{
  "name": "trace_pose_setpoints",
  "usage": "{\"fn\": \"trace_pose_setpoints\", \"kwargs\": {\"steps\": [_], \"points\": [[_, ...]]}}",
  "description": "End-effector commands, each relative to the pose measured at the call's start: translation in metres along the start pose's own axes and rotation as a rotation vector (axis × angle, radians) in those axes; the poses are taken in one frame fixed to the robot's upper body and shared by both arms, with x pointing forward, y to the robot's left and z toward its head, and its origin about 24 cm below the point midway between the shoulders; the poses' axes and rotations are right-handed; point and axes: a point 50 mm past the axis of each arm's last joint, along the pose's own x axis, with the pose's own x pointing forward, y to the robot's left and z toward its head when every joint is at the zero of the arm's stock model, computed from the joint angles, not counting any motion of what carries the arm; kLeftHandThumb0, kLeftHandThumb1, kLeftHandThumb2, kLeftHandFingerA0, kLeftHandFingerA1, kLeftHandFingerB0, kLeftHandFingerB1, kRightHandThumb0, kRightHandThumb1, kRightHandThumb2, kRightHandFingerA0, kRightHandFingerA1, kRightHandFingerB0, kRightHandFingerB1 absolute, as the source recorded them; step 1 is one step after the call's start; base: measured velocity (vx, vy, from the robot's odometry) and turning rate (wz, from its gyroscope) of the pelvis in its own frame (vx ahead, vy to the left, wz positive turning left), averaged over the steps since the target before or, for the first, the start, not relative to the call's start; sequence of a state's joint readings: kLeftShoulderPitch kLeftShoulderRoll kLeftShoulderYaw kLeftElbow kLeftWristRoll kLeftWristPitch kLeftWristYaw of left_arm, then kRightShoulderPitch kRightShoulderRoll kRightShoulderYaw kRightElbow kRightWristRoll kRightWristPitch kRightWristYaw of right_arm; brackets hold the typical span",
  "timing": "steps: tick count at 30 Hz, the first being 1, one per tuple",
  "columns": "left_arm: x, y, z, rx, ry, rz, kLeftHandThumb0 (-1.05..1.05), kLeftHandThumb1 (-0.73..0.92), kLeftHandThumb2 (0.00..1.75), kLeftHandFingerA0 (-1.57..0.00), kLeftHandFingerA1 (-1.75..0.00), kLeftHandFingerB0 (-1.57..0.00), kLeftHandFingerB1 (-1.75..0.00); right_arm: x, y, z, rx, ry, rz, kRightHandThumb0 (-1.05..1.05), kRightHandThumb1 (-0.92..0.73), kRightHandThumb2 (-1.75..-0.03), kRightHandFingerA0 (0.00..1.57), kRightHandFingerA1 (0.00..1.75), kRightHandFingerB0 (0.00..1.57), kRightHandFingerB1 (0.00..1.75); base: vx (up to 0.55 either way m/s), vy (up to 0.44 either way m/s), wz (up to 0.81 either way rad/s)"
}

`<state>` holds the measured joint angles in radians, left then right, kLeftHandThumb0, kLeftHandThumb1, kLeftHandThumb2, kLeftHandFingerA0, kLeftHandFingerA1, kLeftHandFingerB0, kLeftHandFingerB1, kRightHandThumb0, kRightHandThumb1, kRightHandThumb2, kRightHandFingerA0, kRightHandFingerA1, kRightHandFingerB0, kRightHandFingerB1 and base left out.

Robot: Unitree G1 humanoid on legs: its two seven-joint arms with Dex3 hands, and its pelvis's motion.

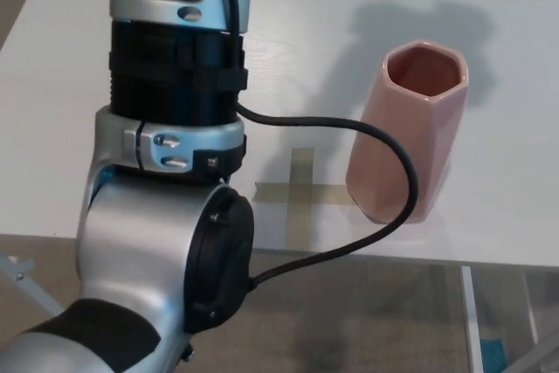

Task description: Use the left hand to pick up the rose and then lift and insert it into the pink vase.

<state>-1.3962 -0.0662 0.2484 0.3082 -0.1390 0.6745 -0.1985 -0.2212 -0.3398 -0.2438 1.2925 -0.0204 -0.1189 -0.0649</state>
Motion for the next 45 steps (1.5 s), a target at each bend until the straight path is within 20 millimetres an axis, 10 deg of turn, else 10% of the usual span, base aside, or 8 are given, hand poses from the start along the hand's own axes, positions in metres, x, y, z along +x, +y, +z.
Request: {"fn": "trace_pose_setpoints", "kwargs": {"steps": [1, 45], "points": [[0.002, -0.013, 0.007, -0.027, -0.009, -0.038, -0.16, 0.79, 0.70, -1.00, -1.43, -0.85, -0.87, -0.001, -0.003, -0.006, -0.011, 0.027, -0.005, -0.29, -0.66, -0.59, 0.69, 0.49, 0.56, 0.43, 0.00, 0.000, 0.00], [-0.018, -0.047, 0.003, -0.106, 0.084, -0.101, -0.16, 0.79, 0.69, -0.98, -1.45, -0.85, -0.82, -0.002, 0.006, -0.010, -0.021, 0.042, 0.022, -0.28, -0.66, -0.58, 0.71, 0.50, 0.57, 0.44, 0.00, 0.000, 0.00]]}}
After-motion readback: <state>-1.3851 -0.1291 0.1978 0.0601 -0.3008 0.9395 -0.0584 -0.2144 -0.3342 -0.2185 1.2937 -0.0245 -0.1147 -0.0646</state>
